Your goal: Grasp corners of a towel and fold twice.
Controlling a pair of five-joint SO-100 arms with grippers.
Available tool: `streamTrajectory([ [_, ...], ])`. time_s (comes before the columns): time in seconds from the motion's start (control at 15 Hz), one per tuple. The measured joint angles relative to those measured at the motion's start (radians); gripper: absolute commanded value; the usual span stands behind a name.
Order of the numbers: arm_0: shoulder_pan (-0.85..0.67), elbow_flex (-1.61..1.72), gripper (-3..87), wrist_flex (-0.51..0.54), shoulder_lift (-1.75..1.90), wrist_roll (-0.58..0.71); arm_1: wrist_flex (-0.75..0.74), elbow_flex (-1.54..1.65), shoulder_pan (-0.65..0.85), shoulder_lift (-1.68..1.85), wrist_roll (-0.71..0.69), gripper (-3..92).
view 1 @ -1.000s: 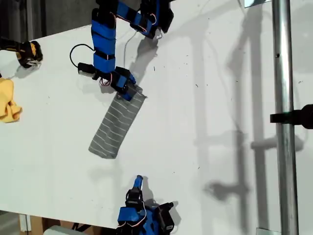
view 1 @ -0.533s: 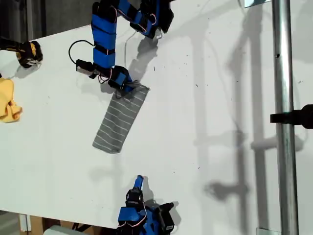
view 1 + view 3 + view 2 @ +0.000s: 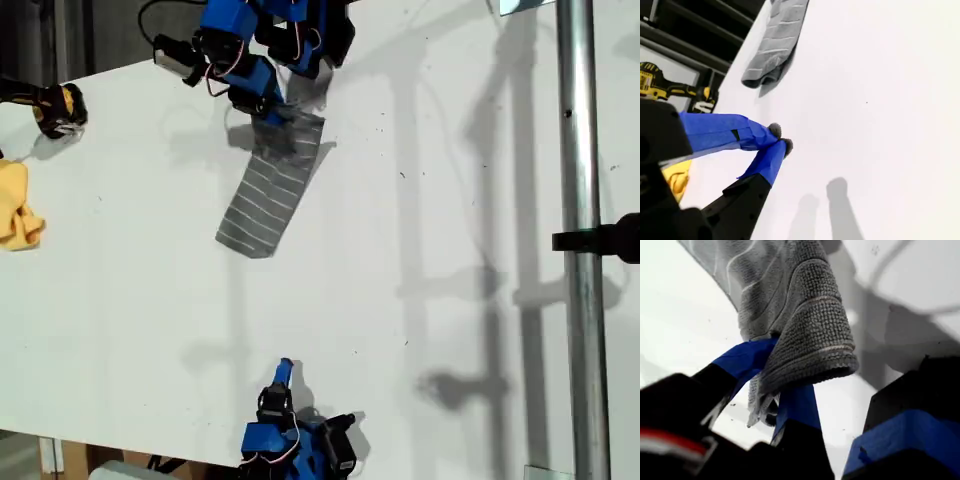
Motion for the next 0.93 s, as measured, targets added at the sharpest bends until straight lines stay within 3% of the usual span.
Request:
streamTrajectory([
  [0.13,0.0,0.0,-1.4,-0.003,0.0,0.008,-0.043,0.003,0.006,0.038,-0.003,-0.1],
  [0.47,0.0,0.0,-1.4,-0.012,0.0,0.008,-0.431,-0.264,0.011,-0.393,-0.201,-0.1],
  [0.93,0.011,0.0,-1.4,-0.012,0.0,-0.005,-0.627,-0.788,0.044,-1.121,-0.368,-0.1],
])
